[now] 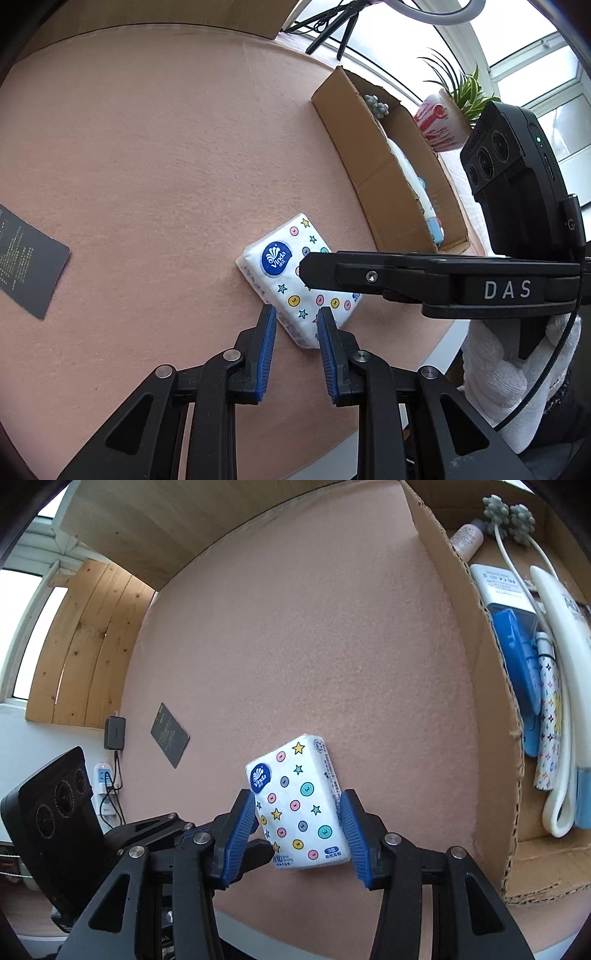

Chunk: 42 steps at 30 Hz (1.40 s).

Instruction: Organize objects

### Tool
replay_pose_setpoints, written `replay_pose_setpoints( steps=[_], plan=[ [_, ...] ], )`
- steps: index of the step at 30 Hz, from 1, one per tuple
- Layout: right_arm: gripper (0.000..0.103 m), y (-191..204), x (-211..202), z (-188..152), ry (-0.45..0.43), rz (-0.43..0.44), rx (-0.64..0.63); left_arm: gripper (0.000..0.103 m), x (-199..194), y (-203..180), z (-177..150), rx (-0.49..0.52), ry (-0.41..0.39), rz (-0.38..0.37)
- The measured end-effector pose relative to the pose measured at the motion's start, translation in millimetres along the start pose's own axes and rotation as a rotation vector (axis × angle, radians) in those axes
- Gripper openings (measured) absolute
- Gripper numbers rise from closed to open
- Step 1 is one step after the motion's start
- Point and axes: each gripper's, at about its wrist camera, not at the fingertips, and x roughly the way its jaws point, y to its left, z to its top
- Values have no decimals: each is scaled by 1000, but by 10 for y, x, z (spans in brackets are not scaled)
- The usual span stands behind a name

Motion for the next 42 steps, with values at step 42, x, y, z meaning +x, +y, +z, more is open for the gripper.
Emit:
replay_pose_setpoints(
  steps=[42],
  plan=[
    [38, -293, -1312, -247, -334, -75, -105, 38, -23, -1321, 443, 177, -127, 2]
  ],
)
